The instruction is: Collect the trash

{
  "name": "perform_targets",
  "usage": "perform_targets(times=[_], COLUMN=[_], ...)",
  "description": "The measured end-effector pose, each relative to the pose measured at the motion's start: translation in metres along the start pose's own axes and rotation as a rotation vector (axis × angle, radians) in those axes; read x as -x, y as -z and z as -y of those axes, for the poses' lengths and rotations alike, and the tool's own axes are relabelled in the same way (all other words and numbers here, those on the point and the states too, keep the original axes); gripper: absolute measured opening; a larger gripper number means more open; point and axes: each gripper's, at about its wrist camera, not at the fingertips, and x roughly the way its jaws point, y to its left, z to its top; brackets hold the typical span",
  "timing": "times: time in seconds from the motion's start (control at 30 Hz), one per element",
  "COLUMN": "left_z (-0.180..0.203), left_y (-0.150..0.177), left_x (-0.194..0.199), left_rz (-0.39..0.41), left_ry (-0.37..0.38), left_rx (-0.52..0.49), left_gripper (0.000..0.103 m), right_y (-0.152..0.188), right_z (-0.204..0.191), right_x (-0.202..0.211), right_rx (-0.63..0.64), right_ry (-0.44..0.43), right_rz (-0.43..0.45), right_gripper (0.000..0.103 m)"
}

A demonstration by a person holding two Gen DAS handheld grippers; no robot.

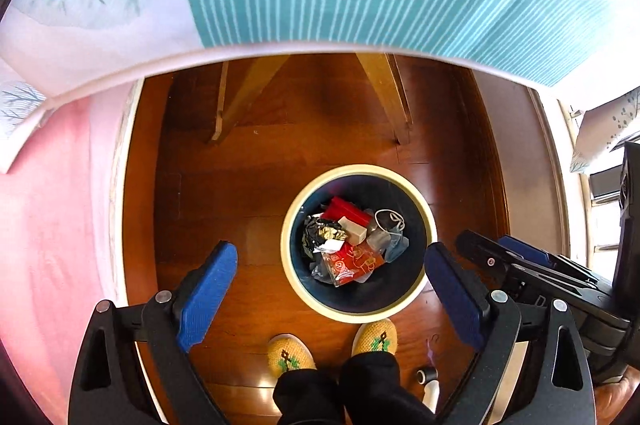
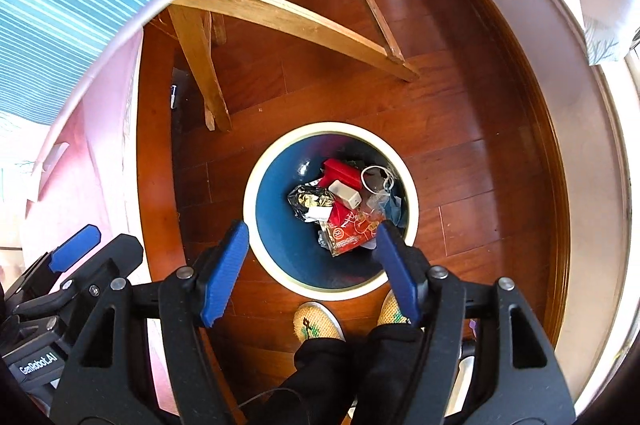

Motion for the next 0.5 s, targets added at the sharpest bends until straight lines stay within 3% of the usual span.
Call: perform_targets(times=[0.5], left_z=[0.007], left_y=[-0.027], left_x=[0.123], left_rz=[0.083], left_ry=[-0.064], left_rx=[0.031], left_gripper=[0.096], right_y=[-0.024], right_z=[-0.040], right_x=[0.114], right_rx=[0.048], right_ry=[-0.006], right_rz=[0.090], right_gripper=[0.064])
